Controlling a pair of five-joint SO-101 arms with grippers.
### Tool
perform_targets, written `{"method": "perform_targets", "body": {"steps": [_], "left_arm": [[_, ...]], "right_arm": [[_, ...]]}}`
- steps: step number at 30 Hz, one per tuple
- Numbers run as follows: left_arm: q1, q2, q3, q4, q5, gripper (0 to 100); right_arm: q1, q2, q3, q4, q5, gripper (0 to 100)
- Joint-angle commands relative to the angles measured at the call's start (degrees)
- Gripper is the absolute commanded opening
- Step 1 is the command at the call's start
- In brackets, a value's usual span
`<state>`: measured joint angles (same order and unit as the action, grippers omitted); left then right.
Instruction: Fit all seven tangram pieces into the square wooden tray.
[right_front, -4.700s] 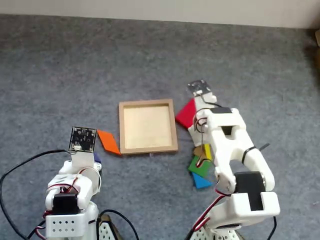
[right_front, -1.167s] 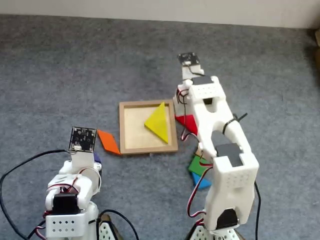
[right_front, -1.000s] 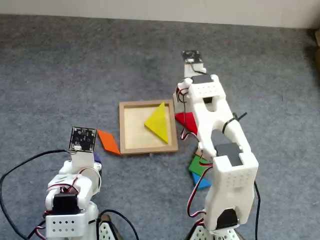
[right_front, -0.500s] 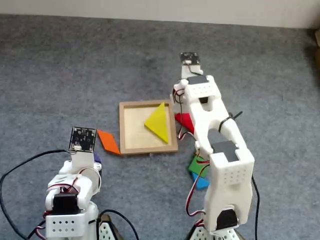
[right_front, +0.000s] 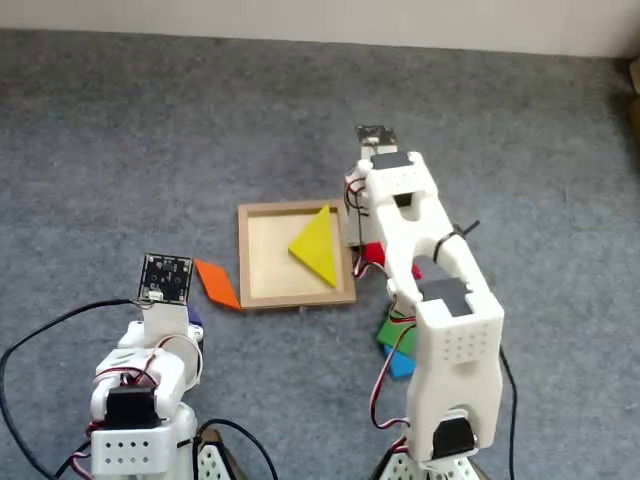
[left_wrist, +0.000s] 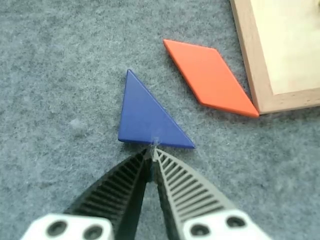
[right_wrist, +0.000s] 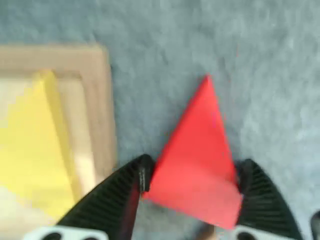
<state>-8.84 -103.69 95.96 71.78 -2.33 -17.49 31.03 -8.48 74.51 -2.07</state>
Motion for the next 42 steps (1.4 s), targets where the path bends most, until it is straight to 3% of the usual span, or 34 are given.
{"method": "perform_targets", "body": {"steps": [1, 11, 17, 20, 35, 42], "left_arm": [[-0.48, -0.04, 1.19, 0.18, 0.53, 3], [-0.48, -0.04, 1.19, 0.18, 0.53, 3], [-0.48, -0.04, 1.19, 0.18, 0.53, 3], [-0.48, -0.04, 1.19, 0.18, 0.53, 3], [-0.48, -0.04, 1.19, 0.18, 0.53, 3], [-0.48, -0.04, 1.19, 0.18, 0.53, 3]], "right_arm": [[3.65, -4.53, -0.92, 3.47, 6.59, 20.7], [5.41, -7.69, -0.92, 4.09, 16.62, 21.2], [5.32, -7.69, -0.66, 8.22, 19.96, 36.1], [3.03, -7.69, -0.57, 8.4, 22.07, 37.2], [2.33, -7.52, 8.4, 1.19, 24.62, 36.8], [4.97, -7.6, 8.84, 0.92, 25.05, 23.5]]}}
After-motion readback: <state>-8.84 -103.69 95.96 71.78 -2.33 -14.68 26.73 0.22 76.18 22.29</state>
